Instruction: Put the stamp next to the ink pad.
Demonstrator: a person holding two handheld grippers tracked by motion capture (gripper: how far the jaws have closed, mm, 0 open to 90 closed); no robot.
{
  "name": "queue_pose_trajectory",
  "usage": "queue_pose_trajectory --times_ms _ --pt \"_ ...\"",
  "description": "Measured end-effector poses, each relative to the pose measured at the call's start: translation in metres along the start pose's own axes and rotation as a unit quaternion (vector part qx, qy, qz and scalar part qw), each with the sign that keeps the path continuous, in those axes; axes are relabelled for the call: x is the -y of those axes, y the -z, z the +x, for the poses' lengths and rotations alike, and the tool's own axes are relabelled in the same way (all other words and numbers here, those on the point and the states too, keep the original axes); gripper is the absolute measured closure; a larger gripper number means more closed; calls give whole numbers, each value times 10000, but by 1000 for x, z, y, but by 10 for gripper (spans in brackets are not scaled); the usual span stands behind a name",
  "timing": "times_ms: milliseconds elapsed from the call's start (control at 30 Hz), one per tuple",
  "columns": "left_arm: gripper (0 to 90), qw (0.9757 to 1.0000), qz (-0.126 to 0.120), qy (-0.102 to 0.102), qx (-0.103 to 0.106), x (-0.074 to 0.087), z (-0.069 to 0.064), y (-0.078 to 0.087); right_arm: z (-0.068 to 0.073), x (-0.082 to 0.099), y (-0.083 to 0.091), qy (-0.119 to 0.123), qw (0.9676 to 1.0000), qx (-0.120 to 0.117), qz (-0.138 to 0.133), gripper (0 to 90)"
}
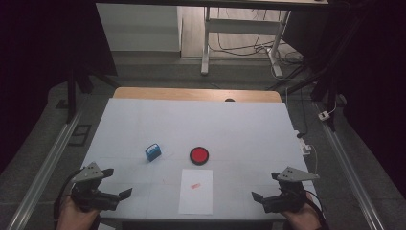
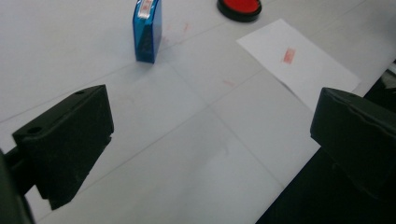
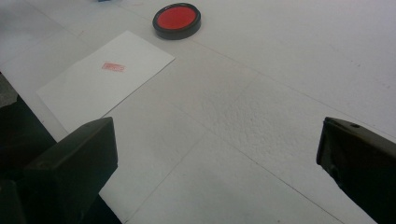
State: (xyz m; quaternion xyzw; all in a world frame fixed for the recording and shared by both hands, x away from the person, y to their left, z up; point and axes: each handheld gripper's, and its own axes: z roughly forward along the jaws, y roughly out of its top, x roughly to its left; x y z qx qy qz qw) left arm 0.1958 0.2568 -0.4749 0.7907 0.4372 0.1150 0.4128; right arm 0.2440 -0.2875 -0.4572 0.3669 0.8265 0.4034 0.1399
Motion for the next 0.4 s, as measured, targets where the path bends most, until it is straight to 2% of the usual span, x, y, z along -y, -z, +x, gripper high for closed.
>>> queue_pose_trajectory --times_ms 200,400 --pt "6 9996 181 -33 -220 4 -1 1 0 0 0 3 10000 22 11 0" --pt "0 9995 249 34 -175 3 0 0 0 0 -1 11 10000 59 76 0"
